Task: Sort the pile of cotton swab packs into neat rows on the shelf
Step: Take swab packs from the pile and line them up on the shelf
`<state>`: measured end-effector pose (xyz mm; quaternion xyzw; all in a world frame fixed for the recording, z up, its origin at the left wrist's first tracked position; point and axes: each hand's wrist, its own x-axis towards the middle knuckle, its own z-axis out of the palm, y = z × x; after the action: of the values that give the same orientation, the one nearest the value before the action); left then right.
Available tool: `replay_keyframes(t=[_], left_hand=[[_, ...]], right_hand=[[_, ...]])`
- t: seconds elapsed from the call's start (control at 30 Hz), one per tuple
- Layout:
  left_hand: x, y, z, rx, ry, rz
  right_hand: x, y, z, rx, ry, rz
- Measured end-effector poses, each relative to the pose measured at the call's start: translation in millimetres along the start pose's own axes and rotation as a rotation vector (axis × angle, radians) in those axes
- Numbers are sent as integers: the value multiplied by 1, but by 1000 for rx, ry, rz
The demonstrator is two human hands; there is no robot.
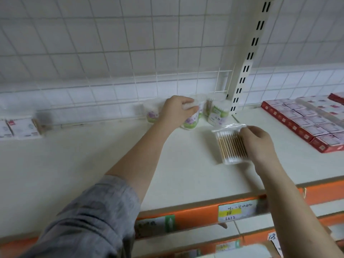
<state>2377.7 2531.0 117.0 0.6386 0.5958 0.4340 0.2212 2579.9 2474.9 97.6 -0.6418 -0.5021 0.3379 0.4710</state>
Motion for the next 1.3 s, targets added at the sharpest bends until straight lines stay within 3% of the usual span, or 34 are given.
replay_keyframes(t=[0.5, 0.73, 0.87, 1.13, 1.3], left_hand=[[10, 3, 35, -23, 1, 32], [-14, 9, -1, 196, 116, 235], [-36, 8, -44, 218, 120, 265], [-107, -32, -144, 389, -162, 372], [-143, -59, -204, 401, -255, 437]], right_hand=[[25, 12, -23, 27, -185, -51], [9, -4, -11, 60, -252, -59], [-14, -17, 12, 90, -288, -49], [-92, -47, 108, 137, -331, -8], [-149, -65, 171, 162, -368, 33]])
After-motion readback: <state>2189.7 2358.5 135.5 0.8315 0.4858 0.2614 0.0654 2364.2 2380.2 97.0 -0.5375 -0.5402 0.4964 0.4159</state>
